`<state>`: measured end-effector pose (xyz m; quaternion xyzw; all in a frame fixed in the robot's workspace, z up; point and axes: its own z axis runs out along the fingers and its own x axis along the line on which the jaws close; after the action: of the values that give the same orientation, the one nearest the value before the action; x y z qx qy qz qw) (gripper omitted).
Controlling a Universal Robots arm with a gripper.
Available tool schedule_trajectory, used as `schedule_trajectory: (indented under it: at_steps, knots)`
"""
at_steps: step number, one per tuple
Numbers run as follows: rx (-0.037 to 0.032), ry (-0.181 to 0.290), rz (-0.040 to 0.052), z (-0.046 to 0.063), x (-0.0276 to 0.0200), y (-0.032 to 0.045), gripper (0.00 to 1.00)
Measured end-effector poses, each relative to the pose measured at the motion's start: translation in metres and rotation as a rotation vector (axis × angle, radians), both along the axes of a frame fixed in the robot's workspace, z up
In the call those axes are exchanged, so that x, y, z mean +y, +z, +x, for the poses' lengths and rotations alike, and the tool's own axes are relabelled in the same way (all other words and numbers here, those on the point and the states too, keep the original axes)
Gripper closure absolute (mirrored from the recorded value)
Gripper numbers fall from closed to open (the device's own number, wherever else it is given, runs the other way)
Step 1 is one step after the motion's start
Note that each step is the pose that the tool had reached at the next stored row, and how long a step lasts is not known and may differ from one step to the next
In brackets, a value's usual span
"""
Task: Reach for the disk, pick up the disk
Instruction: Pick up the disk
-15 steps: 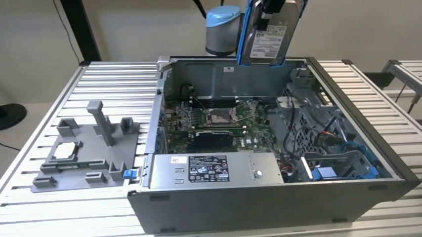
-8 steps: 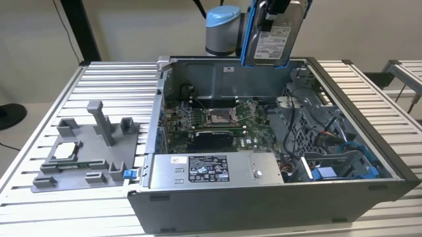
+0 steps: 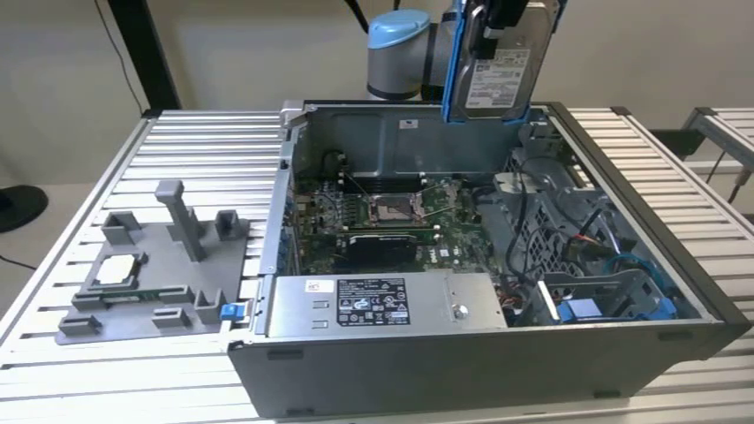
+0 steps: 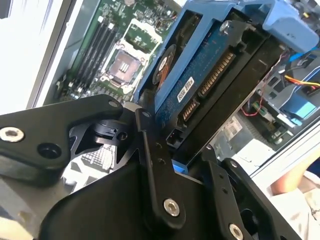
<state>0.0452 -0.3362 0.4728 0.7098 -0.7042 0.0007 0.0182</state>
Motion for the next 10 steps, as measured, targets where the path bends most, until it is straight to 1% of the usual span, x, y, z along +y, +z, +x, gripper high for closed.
schedule_trajectory:
  at_steps: [2, 5, 10]
  knots:
    - [-0.0011, 0.0, -0.0003, 0.001, 0.0, 0.0005, 1.0]
    - [-0.0012, 0.0, -0.0002, 0.002, 0.0, 0.0048, 1.0]
    - [-0.0012, 0.0, -0.0001, 0.003, -0.0001, 0.0181, 1.0]
